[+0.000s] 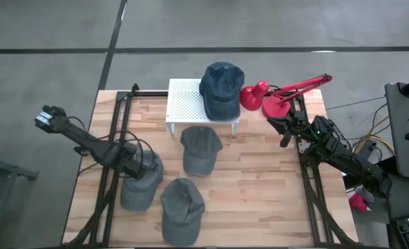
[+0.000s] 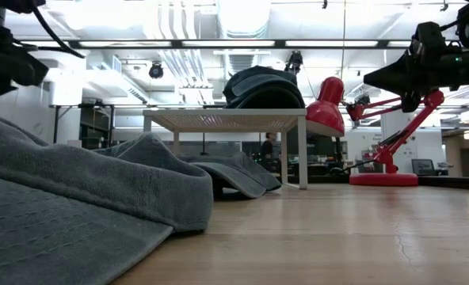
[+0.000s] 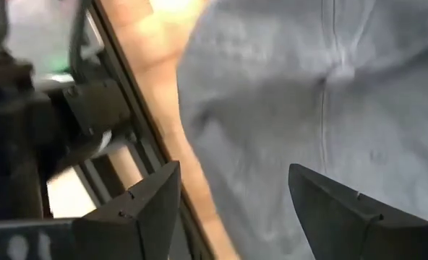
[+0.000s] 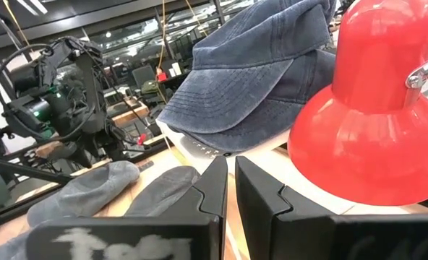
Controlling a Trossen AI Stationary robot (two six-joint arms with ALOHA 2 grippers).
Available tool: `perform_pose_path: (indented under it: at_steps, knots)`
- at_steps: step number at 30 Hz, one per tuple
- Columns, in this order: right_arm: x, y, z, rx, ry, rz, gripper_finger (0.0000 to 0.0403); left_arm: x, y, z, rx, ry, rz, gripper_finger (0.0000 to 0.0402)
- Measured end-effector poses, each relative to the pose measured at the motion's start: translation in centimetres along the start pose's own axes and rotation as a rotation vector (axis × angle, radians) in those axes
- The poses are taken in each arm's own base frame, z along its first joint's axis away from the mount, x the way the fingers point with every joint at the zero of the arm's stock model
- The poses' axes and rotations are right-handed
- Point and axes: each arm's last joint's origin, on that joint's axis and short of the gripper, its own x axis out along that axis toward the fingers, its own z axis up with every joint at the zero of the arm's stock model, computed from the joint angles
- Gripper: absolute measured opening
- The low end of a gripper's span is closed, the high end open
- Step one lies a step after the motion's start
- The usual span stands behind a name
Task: Pick & Place hat
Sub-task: Put the middle left gray cap on the shelf
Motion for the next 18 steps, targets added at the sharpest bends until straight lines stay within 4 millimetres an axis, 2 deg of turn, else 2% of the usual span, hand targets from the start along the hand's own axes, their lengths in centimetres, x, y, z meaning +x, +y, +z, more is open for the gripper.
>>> perform_pose_path:
  at_steps: [7,12,18]
  knots:
    - [0.0,0.0,0.0,0.004,0.000,0.000,0.0027,0.1,-0.6,-0.4,0.021,0.126,-0.040,0.0249]
    - [0.0,0.0,0.0,0.005,0.000,0.000,0.0027,0.9,-1.8,-0.7,0.008,0.165,-0.142,0.0249]
    - [0.0,0.0,0.0,0.008,0.000,0.001,0.0027,2.5,-2.1,-1.2,-0.010,0.282,-0.135,0.0249]
